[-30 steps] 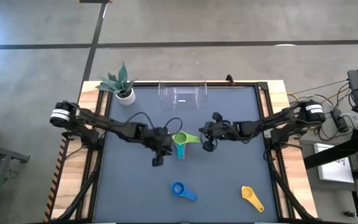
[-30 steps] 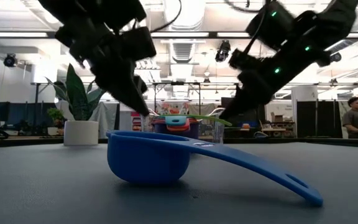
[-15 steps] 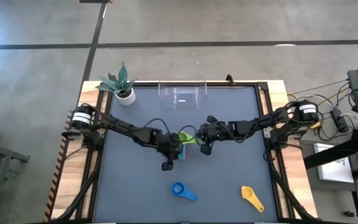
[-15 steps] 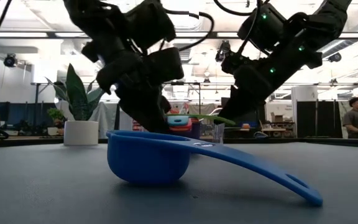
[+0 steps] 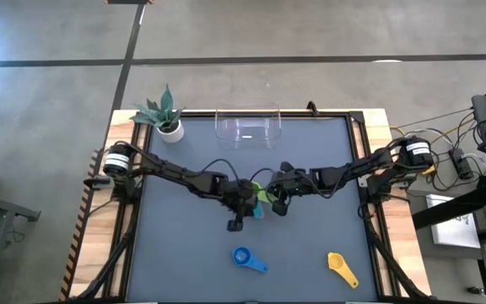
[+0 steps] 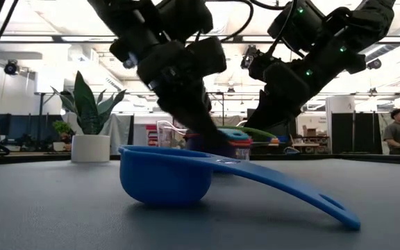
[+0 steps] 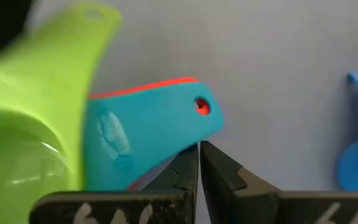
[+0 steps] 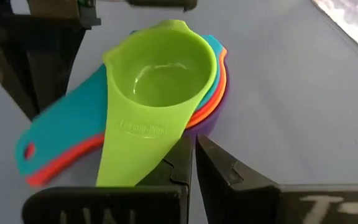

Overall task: Nest measuring cups in basket
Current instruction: Stack the green measuring cup on top of the light blue measuring cup

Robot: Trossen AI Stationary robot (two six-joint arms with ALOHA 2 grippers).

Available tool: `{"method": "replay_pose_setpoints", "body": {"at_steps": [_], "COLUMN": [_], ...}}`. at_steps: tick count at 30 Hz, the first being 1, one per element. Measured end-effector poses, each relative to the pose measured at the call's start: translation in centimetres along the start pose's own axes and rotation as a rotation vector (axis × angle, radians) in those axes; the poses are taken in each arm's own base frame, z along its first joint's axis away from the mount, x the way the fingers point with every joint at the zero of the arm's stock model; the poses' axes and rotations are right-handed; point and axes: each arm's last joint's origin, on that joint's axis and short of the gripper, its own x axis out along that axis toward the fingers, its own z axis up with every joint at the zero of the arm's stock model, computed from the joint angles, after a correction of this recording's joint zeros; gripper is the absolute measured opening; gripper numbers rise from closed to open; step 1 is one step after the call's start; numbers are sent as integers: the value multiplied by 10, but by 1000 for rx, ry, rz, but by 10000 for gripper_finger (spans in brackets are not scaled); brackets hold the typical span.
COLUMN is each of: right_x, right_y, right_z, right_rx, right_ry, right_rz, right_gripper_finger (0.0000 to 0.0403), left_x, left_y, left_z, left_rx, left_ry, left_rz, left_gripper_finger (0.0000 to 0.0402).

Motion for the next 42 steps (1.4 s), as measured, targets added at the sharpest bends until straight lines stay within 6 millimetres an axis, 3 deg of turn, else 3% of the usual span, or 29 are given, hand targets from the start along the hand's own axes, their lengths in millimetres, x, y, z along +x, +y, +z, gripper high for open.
{"method": "replay_pose_setpoints", "body": {"at_steps": [5,20,28,36,42], "right_x": [0,0,0,0,-10], "right_y": [2,1,1,1,0], "right_z": [0,0,0,0,3], "right_rx": [33,55,59,52,33], "right_ry": [-6,-3,0,16,26], "right_rz": [2,-5,-6,-15,-33], "right_gripper_finger": [13,13,13,13,13], "left_x": [-2,24,18,14,-5], "left_y": [3,19,23,29,24], "left_z": [12,24,26,23,15], "left_rx": [-4,-40,-49,-62,-87], "left_ry": [-35,-26,-11,10,148], "left_rz": [37,54,181,194,213], "left_gripper_finger": [0,0,0,0,0]}}
